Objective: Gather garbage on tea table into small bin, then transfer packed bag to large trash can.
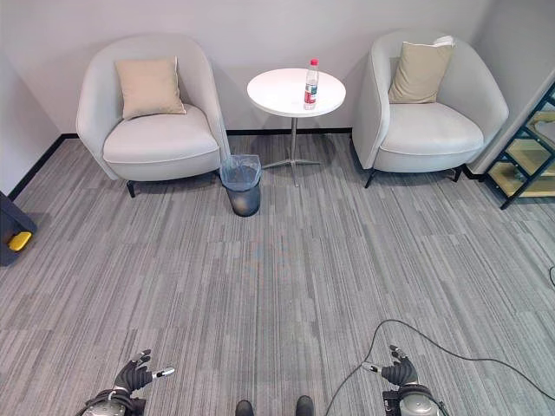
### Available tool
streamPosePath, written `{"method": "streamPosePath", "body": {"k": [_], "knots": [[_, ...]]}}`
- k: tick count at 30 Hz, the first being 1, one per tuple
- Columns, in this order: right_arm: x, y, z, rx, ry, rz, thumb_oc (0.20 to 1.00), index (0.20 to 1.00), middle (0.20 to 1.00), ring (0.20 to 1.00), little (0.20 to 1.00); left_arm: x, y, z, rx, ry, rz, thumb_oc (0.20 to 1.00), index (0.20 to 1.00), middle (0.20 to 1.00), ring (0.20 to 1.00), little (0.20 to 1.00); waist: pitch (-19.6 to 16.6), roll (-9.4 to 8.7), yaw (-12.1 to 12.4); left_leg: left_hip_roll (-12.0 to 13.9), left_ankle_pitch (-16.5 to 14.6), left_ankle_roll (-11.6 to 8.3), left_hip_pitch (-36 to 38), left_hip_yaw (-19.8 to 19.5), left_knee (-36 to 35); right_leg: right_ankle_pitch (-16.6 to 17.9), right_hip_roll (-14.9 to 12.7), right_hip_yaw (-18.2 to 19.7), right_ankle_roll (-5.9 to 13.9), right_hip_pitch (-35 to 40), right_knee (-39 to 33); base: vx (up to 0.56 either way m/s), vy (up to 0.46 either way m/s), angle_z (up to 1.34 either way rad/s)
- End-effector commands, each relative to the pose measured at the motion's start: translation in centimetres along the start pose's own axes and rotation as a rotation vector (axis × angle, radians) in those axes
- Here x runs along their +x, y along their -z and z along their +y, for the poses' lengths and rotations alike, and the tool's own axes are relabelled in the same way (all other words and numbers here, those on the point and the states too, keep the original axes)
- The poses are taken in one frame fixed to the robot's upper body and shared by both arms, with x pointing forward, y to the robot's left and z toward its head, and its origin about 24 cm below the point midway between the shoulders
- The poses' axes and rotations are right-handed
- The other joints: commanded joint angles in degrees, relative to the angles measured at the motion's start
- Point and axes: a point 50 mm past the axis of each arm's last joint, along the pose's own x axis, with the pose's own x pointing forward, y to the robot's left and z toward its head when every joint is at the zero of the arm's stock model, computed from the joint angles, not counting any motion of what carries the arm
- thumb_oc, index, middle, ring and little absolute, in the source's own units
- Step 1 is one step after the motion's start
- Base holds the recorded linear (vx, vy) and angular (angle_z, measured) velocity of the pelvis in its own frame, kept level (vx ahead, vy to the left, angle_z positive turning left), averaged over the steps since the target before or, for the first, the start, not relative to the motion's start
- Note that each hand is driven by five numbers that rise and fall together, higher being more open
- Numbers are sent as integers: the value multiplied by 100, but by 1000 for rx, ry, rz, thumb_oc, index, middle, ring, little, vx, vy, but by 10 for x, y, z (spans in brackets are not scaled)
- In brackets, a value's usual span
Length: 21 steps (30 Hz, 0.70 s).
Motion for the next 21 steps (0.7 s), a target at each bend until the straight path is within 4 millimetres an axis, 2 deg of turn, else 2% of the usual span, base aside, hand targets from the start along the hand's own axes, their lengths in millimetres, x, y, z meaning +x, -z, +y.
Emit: {"method": "streamPosePath", "body": {"k": [1,8,16,18,19,20,21], "knots": [[4,-22,-6,52,32,-84,1000,1000,1000,1000,1000,6,-17,5,-40,-38,-55,1000,1000,1000,1000,1000,-34,-77,8,286,-569,-423,111,-40,75,-959,-228,-34,409,242,230,0,0,0],[6,-25,-1,105,34,-81,1000,1000,1000,1000,1000,6,-23,4,-76,-41,-83,1000,1000,1000,1000,1000,9,-124,40,261,-702,-357,-8,-28,287,-959,-279,29,444,151,329,22,25,-3],[10,-40,4,142,38,-108,1000,1000,1000,1000,1000,7,-42,7,-122,-61,-152,1000,1000,1000,1000,1000,138,-164,98,129,-990,-189,-473,-69,879,-1008,-435,185,528,-209,733,34,69,-12],[10,-41,5,148,37,-111,1000,1000,1000,1000,1000,6,-44,6,-127,-58,-163,1000,1000,1000,1000,1000,162,-153,119,93,-1073,-127,-542,-85,953,-1053,-473,212,564,-374,1014,89,121,-15],[10,-43,6,150,32,-120,1000,1000,1000,1000,1000,6,-45,5,-132,-57,-168,1000,1000,1000,1000,1000,214,-128,124,56,-1176,-62,-567,-95,1067,-1068,-515,237,630,-580,1432,87,112,-14],[10,-43,6,150,32,-120,1000,1000,1000,1000,1000,6,-45,5,-132,-57,-168,1000,1000,1000,1000,1000,208,-129,128,55,-1181,-61,-577,-90,1075,-1078,-517,243,631,-599,1453,105,143,-9],[10,-46,8,151,26,-130,1000,1000,1000,1000,1000,6,-49,5,-129,-57,-185,1000,1000,1000,1000,1000,327,-86,115,11,-1289,25,-559,-151,1183,-1000,-552,303,716,-882,2051,98,100,-3]]}}
